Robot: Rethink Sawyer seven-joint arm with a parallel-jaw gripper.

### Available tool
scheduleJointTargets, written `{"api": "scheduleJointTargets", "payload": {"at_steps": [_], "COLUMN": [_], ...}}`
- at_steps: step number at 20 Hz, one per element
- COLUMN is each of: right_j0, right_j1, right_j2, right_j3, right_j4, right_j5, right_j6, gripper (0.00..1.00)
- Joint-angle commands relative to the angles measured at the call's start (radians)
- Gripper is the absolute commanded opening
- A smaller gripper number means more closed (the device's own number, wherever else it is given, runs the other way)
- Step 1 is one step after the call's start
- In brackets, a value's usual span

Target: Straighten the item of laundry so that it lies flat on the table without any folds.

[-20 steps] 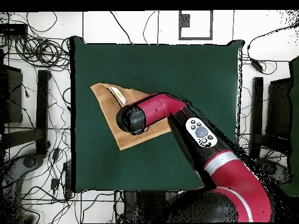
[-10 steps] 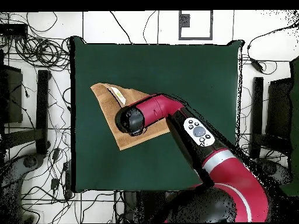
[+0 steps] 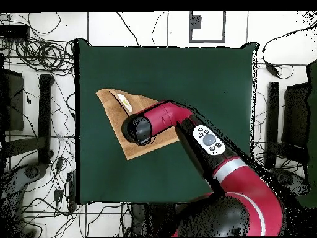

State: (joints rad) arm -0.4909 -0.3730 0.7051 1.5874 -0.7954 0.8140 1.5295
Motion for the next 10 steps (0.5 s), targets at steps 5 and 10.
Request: {"api": "scheduleJointTargets", "payload": {"at_steps": [5, 10], "right_j0": [0.016, 0.017], "right_j1": [0.049, 0.045], "right_j2": [0.049, 0.045], "right_j3": [0.027, 0.011], "right_j4": [-0.062, -0.072], "right_j5": [-0.041, -0.039], "right_j6": [-0.257, -0.265], "gripper": [1.00, 1.00]}}
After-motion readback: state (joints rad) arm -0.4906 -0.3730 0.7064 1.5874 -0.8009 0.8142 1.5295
